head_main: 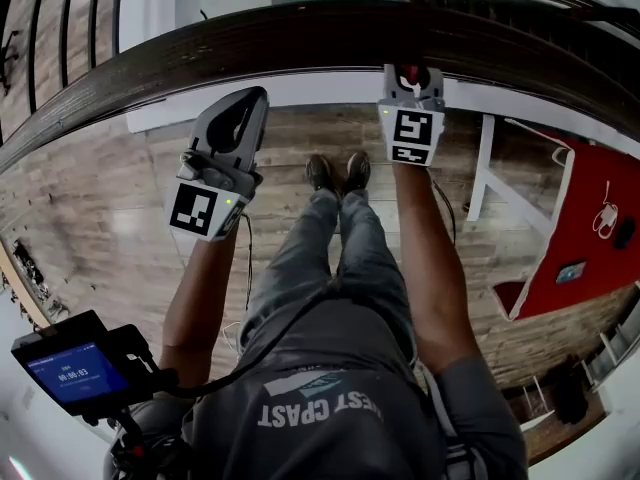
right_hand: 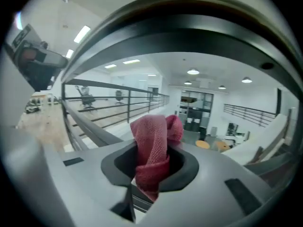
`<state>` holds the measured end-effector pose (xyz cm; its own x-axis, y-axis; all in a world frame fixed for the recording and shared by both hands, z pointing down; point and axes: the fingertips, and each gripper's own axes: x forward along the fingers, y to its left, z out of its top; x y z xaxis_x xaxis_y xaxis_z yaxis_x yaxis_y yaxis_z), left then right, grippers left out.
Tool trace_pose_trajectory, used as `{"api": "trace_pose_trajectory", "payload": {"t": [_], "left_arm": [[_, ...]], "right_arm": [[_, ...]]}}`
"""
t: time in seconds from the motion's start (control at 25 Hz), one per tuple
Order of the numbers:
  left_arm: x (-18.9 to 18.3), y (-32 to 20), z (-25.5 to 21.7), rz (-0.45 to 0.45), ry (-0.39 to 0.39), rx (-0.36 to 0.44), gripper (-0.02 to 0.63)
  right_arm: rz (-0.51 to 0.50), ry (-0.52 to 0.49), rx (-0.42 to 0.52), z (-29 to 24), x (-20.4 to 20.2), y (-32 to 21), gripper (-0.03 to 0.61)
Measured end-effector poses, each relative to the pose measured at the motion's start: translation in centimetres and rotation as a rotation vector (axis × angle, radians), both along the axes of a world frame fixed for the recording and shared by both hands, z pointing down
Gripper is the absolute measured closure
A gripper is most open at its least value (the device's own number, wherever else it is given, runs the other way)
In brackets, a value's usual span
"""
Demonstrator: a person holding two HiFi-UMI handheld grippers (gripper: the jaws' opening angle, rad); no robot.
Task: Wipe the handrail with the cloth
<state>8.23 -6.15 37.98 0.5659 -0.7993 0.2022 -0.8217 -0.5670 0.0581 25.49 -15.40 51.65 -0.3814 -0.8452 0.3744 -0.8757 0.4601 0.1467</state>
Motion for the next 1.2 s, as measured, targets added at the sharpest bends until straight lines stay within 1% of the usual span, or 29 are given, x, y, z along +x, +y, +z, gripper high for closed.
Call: {"api": "trace_pose_trajectory", "payload": {"t": [0.04,0.08,0.12,0.16,0.2,0.24,0.32,0.36,0.4,0.44,0.48,0.52,0.56,0.68,0.72,0.76,0.8,0.84,0.88,0.96,1.0,1.04,1.08,1.12,1.16,1.2], "left_arm": [[0.8,-0.1,-0.4,0.012,0.006,0.007,0.607],[1.5,-0.3,-0.7,0.019,0.007,0.012,0.607],[2.0,-0.4,-1.0,0.019,0.001,0.016,0.607],[2.4,-0.6,-1.2,0.013,-0.008,0.020,0.607],[2.7,-0.5,-1.4,0.003,-0.015,0.027,0.607],[2.9,-0.3,-1.5,-0.010,-0.022,0.030,0.607],[2.8,0.5,-1.3,-0.041,-0.040,0.024,0.607],[2.5,1.0,-1.1,-0.057,-0.048,0.012,0.607],[2.0,1.6,-0.9,-0.072,-0.055,-0.005,0.607],[1.4,2.3,-0.6,-0.087,-0.060,-0.022,0.607],[0.9,2.8,-0.4,-0.097,-0.064,-0.031,0.607],[0.4,3.3,-0.2,-0.105,-0.067,-0.029,0.607],[-0.1,3.7,-0.2,-0.112,-0.070,-0.023,0.608],[-1.5,4.6,-0.1,-0.138,-0.076,-0.011,0.609],[-2.1,4.8,-0.2,-0.145,-0.071,-0.004,0.607],[-2.9,5.0,-0.4,-0.148,-0.066,0.003,0.607],[-4.1,5.0,-0.6,-0.147,-0.061,0.009,0.607],[-5.6,5.1,-0.8,-0.143,-0.053,0.014,0.608],[-7.5,5.1,-1.1,-0.140,-0.046,0.018,0.607],[-11.9,5.4,-1.2,-0.133,-0.048,0.013,0.607],[-14.2,5.6,-1.2,-0.133,-0.051,0.009,0.609],[-16.4,5.7,-1.1,-0.134,-0.050,0.006,0.609],[-18.5,5.7,-1.1,-0.135,-0.045,0.005,0.609],[-20.5,5.8,-1.0,-0.136,-0.038,0.003,0.609],[-22.2,5.9,-0.8,-0.133,-0.032,0.001,0.609],[-23.8,6.0,-0.7,-0.126,-0.028,-0.002,0.607]], "right_arm": [[-0.076,-0.019,-0.014,0.0,-3.2,0.6,0.500],[-0.129,-0.040,-0.030,-0.1,-5.3,1.0,0.500],[-0.150,-0.064,-0.041,-0.3,-5.9,1.1,0.500],[-0.138,-0.089,-0.041,-0.7,-4.9,0.9,0.500],[-0.100,-0.105,-0.027,-1.2,-2.6,0.4,0.500],[-0.045,-0.104,-0.004,-1.6,0.7,0.0,0.500],[0.096,-0.066,0.029,-1.8,8.8,-0.5,0.500],[0.172,-0.048,0.025,-1.4,12.5,-0.5,0.500],[0.235,-0.036,0.008,-0.7,15.3,-0.3,0.500],[0.273,-0.033,-0.009,0.1,16.6,-0.2,0.500],[0.275,-0.033,-0.015,0.7,16.3,-0.1,0.500],[0.239,-0.033,-0.012,0.9,14.3,-0.2,0.500],[0.172,-0.036,-0.006,1.0,11.0,-0.2,0.500],[-0.088,-0.071,-0.006,0.7,-1.7,1.5,0.500],[-0.155,-0.077,-0.013,0.5,-5.1,2.4,0.500],[-0.193,-0.083,-0.023,0.5,-7.5,3.1,0.500],[-0.193,-0.092,-0.034,0.3,-8.8,3.3,0.500],[-0.156,-0.104,-0.036,0.1,-8.9,3.2,0.500],[-0.094,-0.110,-0.022,-0.3,-7.9,2.8,0.500],[0.057,-0.091,0.025,-0.5,-3.8,1.9,0.500],[0.137,-0.078,0.028,-0.5,-1.7,1.5,0.500],[0.213,-0.070,0.010,-0.4,-0.3,1.3,0.500],[0.270,-0.066,-0.012,-0.2,-0.1,1.2,0.500],[0.293,-0.058,-0.024,0.1,-1.4,1.3,0.500],[0.277,-0.047,-0.024,0.2,-4.1,1.4,0.500],[0.231,-0.038,-0.019,0.2,-8.1,1.8,0.500]]}}
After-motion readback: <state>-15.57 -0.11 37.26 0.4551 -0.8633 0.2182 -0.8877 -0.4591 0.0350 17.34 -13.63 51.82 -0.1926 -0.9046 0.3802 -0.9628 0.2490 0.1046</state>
